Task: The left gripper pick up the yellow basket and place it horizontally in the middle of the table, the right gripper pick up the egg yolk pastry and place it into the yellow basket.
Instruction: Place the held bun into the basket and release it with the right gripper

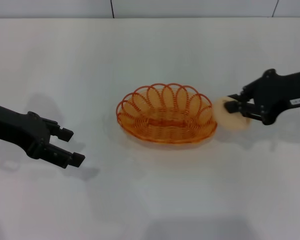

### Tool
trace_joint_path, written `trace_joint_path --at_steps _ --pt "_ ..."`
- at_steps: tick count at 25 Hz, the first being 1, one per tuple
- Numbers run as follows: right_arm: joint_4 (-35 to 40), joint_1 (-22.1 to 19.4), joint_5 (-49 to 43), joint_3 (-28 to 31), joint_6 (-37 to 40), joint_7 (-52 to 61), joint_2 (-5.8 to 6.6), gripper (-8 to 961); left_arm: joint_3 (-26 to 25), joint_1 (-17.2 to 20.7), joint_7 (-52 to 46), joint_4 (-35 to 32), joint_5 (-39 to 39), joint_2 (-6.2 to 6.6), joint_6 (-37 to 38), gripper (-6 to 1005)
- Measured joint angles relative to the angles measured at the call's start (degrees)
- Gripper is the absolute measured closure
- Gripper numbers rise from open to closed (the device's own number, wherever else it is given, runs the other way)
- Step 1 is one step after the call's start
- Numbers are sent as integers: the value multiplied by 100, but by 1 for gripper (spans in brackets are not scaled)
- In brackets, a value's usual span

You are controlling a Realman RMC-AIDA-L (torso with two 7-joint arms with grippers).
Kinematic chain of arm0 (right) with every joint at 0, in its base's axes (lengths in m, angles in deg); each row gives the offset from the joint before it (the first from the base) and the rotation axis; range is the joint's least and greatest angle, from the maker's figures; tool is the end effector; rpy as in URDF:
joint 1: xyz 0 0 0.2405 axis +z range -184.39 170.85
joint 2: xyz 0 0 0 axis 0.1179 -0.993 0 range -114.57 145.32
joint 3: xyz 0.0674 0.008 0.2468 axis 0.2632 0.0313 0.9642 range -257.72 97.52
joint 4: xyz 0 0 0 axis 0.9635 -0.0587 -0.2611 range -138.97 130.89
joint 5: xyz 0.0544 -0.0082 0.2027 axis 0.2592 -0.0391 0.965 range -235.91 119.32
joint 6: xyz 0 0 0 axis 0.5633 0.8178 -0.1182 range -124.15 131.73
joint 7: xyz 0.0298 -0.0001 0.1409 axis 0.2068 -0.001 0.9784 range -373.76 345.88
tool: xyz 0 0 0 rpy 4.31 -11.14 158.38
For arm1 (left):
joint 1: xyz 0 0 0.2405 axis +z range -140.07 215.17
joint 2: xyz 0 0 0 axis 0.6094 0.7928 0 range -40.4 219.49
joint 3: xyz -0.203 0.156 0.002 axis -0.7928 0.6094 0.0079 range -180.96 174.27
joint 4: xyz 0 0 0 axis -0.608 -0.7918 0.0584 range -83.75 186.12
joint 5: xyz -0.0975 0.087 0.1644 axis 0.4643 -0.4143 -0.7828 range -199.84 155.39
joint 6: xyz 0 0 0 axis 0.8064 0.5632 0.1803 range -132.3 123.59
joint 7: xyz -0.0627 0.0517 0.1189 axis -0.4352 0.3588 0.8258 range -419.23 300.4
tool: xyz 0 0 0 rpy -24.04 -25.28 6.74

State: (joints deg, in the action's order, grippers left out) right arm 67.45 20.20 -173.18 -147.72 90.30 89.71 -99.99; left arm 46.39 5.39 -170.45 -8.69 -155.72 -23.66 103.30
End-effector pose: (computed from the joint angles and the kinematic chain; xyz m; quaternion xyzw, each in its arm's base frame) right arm 0.1881 0.3468 0.0323 -0.9840 0.1118 0.0738 0.1176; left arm -0.2498 0.3200 0.0620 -0.9533 -0.3019 0.0092 0.0073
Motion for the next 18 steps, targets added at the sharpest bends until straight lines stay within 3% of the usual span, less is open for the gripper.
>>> trace_joint_path --at_steps 5,13,18 --pt "-45 145 232 -456 -372 -11 -21 881 1 -1 26 2 -4 -10 -9 113" --pt "-149 356 266 -1798 -1785 -12 -39 884 1 6 36 12 -15 -17 -17 113" --pt "-362 520 269 -2147 -2208 -13 -54 885 0 8 38 12 -16 -28 -33 113"
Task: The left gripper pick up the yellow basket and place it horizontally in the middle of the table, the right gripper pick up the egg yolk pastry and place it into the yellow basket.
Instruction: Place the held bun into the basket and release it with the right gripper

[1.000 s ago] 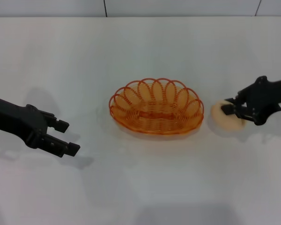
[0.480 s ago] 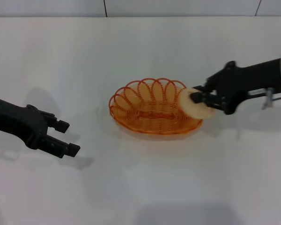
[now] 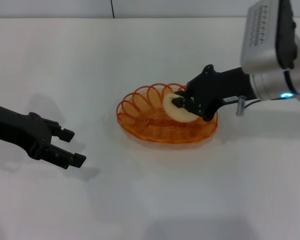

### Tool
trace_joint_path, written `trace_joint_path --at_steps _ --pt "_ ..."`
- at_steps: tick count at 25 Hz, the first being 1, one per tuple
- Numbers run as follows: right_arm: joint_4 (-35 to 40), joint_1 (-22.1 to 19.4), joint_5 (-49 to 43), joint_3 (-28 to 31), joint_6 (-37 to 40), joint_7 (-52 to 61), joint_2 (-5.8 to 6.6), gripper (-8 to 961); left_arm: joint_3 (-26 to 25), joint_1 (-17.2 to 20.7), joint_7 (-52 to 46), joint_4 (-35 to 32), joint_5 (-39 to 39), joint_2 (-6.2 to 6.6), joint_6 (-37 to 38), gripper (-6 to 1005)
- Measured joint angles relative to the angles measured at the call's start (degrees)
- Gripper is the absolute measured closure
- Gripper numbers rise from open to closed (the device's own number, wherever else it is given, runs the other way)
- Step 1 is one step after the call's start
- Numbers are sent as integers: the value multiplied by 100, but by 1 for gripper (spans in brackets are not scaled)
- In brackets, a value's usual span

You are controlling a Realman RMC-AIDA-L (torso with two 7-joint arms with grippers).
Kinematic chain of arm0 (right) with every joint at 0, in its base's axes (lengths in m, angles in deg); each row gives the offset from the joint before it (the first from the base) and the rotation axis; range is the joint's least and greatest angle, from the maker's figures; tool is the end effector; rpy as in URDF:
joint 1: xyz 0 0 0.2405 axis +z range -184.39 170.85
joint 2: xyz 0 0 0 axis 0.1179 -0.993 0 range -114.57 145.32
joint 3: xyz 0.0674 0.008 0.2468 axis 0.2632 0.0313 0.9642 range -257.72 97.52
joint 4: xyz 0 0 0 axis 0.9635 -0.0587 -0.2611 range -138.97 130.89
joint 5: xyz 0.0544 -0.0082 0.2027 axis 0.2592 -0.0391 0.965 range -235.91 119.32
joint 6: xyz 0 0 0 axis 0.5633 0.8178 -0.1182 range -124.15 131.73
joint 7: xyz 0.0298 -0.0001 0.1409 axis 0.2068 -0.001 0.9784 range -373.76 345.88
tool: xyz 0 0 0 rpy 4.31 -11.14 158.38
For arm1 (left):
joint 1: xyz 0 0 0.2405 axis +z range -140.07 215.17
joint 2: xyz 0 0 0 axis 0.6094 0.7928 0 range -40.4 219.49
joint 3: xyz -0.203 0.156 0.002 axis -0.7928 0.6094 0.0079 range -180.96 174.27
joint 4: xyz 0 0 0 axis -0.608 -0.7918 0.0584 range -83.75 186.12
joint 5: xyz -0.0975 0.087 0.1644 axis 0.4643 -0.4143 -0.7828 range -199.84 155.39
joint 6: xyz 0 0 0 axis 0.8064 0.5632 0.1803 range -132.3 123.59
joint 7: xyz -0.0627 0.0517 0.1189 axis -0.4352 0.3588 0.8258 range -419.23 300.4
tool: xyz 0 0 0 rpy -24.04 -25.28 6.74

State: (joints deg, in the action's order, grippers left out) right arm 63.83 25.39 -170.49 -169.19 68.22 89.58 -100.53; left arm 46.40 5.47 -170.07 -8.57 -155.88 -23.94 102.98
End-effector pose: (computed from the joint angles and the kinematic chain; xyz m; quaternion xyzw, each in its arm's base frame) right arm 0.1391 0.3657 -0.0408 -0.9888 0.0215 0.0509 0.1389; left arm -0.2503 0.3197 0.0598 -0.9537 -0.3004 0.0087 0.0075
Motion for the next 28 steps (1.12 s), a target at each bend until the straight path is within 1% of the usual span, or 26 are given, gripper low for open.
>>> trace_joint_path --at_steps 8,19,25,28 --pt "-167 56 67 -171 -205 -59 -3 887 0 0 0 -1 -8 -9 -60 113" --pt "-177 61 71 -175 -288 -61 -2 814 -2 -9 17 -1 7 -7 -81 113" --pt "-118 21 115 -154 -363 -59 0 700 0 -4 18 -1 13 -7 -81 113" --pt "-49 -36 236 -104 -365 -59 24 643 0 28 37 -1 34 -7 -82 113"
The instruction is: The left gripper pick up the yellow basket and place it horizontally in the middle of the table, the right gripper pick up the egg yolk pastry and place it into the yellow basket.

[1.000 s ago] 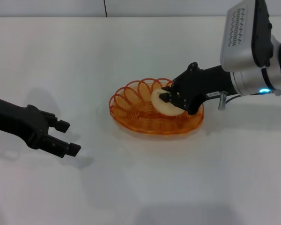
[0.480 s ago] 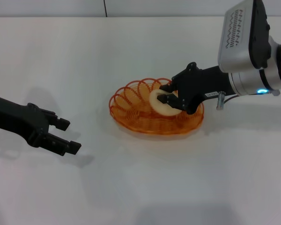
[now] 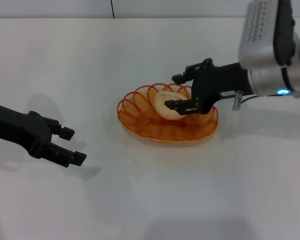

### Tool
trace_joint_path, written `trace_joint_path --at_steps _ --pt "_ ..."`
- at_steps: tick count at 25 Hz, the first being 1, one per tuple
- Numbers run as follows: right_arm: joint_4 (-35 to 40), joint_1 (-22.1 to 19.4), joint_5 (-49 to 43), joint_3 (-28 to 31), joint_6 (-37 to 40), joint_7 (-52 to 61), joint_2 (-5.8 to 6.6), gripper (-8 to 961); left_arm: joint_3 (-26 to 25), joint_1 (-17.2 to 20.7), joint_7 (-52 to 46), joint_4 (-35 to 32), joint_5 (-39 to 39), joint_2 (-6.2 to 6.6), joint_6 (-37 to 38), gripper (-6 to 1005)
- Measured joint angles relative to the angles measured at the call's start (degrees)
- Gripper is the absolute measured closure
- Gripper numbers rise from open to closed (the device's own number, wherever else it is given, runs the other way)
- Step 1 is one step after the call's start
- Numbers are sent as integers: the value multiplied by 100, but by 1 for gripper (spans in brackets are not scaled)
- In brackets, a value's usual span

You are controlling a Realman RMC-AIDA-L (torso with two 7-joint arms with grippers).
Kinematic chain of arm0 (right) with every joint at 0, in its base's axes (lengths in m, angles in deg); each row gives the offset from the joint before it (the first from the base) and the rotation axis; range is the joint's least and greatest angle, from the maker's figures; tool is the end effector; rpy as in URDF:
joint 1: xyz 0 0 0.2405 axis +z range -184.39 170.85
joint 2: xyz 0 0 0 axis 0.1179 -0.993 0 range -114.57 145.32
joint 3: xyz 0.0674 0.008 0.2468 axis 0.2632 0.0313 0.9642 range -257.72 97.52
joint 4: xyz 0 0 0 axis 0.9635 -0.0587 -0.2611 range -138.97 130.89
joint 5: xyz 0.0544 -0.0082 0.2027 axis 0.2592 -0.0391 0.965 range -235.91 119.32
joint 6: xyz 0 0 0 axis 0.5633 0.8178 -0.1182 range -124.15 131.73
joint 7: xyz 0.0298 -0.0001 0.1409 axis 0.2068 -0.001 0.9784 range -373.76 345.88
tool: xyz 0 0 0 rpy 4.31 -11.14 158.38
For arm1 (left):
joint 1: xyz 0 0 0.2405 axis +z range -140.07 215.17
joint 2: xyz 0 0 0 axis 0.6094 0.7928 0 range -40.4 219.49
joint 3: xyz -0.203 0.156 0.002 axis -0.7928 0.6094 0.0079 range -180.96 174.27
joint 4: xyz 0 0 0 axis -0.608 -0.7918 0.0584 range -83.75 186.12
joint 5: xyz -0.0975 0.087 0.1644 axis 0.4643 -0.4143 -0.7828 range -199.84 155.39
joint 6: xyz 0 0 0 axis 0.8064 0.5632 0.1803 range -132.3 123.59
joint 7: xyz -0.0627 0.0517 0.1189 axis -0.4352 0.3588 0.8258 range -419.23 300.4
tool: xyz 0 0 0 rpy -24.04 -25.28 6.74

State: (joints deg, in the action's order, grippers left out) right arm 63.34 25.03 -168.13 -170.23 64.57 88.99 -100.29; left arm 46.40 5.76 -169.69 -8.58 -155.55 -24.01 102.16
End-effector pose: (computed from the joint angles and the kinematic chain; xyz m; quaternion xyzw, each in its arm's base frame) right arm 0.1375 0.3702 -0.0412 -0.9846 0.0260 0.0681 0.1587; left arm -0.2514 0.3205 0.0594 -0.9542 -0.2987 0.0052 0.0140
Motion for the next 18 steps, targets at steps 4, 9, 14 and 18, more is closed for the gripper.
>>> trace_joint_path --at_steps 4,9,14,18 --pt "344 -334 105 243 28 -72 7 393 0 25 18 0 52 2 0 113" --pt "553 -772 672 596 255 -544 13 244 -25 124 51 0 173 43 1 113" --pt "535 -967 883 1122 862 -739 17 214 -140 164 124 0 198 52 2 113" --pt "384 -992 837 1659 1570 -805 29 214 -149 208 159 0 197 58 2 113"
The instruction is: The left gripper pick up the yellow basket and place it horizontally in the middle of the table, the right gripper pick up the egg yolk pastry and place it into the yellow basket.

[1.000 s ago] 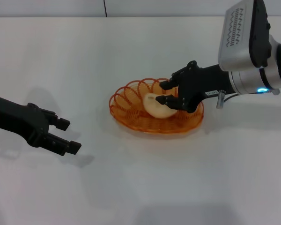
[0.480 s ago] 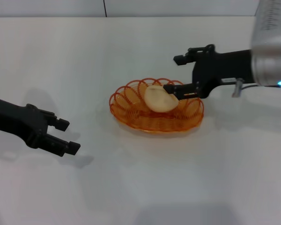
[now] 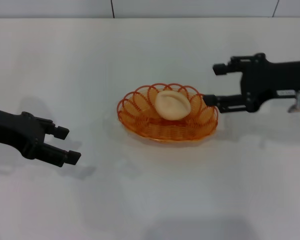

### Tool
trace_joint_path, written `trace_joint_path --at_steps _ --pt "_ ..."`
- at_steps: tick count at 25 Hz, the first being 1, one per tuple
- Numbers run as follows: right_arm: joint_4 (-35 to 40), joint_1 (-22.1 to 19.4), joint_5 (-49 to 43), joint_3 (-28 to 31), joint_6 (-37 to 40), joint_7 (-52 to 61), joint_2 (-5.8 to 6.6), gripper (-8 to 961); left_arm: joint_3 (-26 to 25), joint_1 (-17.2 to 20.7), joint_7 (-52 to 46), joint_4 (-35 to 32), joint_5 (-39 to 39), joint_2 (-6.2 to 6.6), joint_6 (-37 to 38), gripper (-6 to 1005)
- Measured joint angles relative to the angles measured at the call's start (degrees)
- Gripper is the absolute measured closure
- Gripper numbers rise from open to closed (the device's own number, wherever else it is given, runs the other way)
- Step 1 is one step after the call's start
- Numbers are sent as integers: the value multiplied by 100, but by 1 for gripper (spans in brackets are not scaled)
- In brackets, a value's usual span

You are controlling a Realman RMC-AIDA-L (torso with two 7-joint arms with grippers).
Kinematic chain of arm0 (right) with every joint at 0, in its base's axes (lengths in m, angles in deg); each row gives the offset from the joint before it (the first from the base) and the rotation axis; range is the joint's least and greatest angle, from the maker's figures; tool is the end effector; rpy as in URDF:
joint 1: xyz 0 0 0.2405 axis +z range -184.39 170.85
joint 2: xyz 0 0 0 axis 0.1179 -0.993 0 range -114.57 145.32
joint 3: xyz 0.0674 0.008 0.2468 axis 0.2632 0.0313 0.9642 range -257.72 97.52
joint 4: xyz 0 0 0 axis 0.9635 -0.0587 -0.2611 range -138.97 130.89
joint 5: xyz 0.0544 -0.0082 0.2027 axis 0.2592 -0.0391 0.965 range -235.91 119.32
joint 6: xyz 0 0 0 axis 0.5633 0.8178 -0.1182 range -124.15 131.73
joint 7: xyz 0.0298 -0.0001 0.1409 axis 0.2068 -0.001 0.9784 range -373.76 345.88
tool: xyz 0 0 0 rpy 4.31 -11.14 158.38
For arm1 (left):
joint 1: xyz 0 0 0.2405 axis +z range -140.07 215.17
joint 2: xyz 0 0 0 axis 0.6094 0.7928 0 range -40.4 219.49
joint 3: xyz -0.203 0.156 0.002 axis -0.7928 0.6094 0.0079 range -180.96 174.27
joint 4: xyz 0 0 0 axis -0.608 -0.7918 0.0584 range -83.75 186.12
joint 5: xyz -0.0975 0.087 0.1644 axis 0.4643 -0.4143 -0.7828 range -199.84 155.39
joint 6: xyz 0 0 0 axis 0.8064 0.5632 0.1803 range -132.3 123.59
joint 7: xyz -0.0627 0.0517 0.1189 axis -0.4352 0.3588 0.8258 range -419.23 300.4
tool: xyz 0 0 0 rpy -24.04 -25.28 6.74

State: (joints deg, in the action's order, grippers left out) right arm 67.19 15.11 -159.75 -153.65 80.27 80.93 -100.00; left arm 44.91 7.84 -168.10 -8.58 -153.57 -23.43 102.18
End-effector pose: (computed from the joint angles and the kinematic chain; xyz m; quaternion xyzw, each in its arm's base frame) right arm 0.1813 0.3440 0.0238 -0.9710 0.0701 0.1594 0.1637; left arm -0.2610 0.3144 0.0667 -0.9526 -0.3027 -0.0160 0.0253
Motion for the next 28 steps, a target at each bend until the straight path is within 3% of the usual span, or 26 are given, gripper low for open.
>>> trace_joint_path --at_steps 5,12,28 --pt "-381 -18 -72 670 696 -310 24 214 -37 24 8 -7 3 28 6 113" --pt "-610 -164 -376 1109 860 -463 41 214 -77 24 35 -25 38 30 40 113" --pt "-649 -176 -444 1225 1088 -432 49 214 -29 -21 330 1 358 4 353 113"
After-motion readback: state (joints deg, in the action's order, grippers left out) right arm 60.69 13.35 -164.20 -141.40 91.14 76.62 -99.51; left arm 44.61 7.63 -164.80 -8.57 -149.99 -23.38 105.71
